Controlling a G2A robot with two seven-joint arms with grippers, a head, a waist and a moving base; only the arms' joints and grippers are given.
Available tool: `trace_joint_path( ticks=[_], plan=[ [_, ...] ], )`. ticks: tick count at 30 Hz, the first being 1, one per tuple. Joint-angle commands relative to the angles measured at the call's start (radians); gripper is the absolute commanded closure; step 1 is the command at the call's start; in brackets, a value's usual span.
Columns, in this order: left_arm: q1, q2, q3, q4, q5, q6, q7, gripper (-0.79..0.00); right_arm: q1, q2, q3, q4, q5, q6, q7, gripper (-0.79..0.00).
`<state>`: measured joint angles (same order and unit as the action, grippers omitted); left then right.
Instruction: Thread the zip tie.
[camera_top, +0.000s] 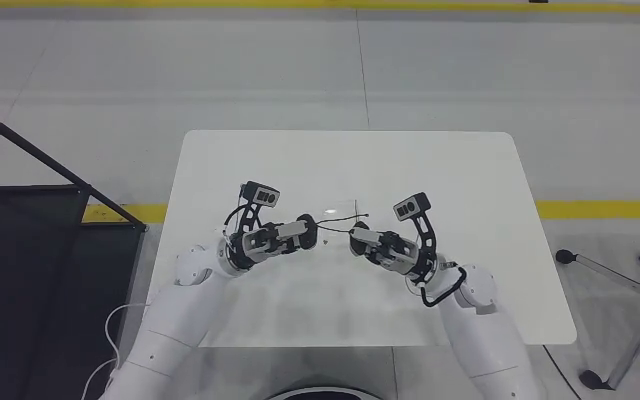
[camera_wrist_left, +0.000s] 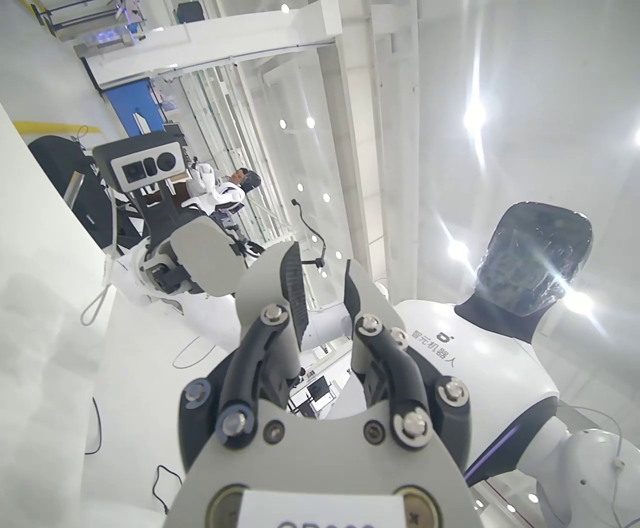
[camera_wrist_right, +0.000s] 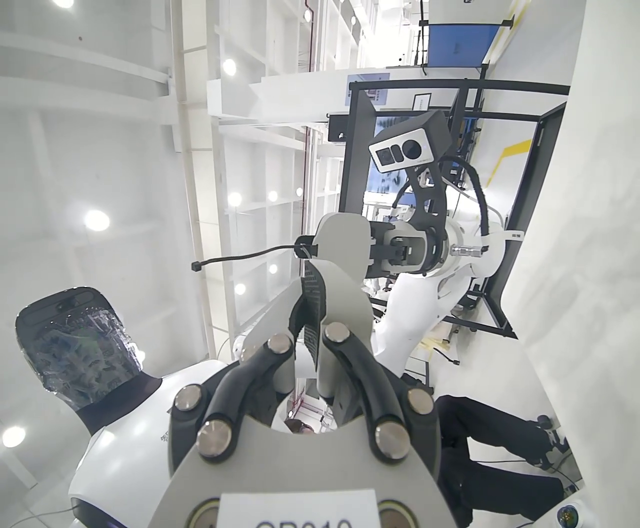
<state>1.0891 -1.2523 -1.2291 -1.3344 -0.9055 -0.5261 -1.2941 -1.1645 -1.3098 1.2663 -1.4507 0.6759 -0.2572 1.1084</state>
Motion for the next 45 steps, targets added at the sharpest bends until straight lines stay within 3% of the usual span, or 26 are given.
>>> trace_joint_path(
  ticks=[1, 19, 23, 34, 45],
  plan=[
    [0.0, 0.0, -0.001, 0.001, 0.001, 0.002, -0.002, -0.256, 0.001, 0.001, 0.0, 0.001, 0.001, -0.001, -0.002, 0.0],
    [-0.003, -0.006, -0.005, 0.007, 0.008, 0.005, -0.005, -0.179, 0.005, 0.009, -0.009, 0.0, 0.006, 0.002, -0.005, 0.0],
    [-0.002, -0.007, -0.006, 0.009, 0.009, 0.004, -0.004, 0.0, 0.005, 0.01, -0.011, -0.001, 0.006, 0.002, -0.006, 0.0],
    [-0.002, -0.009, -0.009, 0.009, 0.011, 0.005, -0.005, 0.0, 0.004, 0.014, -0.014, -0.003, 0.016, -0.007, -0.012, 0.0],
    [-0.004, -0.01, -0.008, 0.011, 0.023, 0.009, -0.009, 0.0, -0.018, 0.017, 0.019, -0.003, 0.169, -0.037, 0.045, 0.0]
  ],
)
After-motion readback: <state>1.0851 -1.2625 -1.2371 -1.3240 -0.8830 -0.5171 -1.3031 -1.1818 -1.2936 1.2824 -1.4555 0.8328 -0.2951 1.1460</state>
